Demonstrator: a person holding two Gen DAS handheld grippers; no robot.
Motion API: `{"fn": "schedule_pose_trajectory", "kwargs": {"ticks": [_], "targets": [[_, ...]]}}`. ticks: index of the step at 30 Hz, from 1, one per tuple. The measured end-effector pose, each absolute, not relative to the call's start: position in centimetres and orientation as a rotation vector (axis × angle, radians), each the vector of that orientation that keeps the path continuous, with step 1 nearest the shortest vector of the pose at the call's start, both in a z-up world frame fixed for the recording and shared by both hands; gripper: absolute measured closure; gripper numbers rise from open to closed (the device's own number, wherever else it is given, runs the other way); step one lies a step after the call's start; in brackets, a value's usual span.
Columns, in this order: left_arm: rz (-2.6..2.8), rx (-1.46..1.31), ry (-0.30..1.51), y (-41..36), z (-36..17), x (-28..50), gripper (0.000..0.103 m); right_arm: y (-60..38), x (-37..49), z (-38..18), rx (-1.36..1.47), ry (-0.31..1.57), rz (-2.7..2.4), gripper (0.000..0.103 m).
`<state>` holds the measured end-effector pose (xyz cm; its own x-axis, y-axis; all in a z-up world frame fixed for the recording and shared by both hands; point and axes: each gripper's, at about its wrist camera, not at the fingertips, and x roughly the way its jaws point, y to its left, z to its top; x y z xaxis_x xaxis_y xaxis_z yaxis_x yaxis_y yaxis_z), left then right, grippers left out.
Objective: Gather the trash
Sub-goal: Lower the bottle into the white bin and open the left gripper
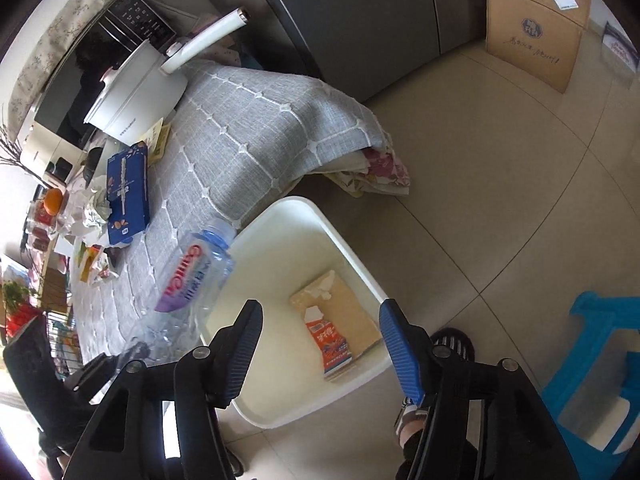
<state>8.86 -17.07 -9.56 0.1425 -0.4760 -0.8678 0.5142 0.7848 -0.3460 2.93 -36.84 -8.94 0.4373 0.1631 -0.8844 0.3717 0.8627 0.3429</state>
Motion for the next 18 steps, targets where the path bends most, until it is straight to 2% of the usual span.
{"fn": "schedule_pose_trajectory", "kwargs": {"ticks": [8,10,12,15,18], "targets": [[-0.697,0.098,1.259,-18.7,-11.1,9.2,0.04,-37.7,2.1,-9.4,0.535,1.143,-0.146,0.038],[-0.686,0.097,1.247,-18.1,-10.6,9.3,0.036,-38.0,1.8,-9.4,0.534,1.141,-0.151,0.036],[-0.658,0.106,1.217,-17.5,-10.1,9.4,0.022,-38.2,1.5,-9.3,0.533,1.137,-0.157,0.034],[-0.578,0.133,1.177,-15.8,-9.3,9.4,0.015,-38.2,1.4,-9.2,0.529,1.134,-0.158,0.032],[-0.522,0.128,1.149,-13.7,-8.8,9.5,0.012,-37.8,1.6,-9.1,0.51,1.137,-0.15,0.031]]}}
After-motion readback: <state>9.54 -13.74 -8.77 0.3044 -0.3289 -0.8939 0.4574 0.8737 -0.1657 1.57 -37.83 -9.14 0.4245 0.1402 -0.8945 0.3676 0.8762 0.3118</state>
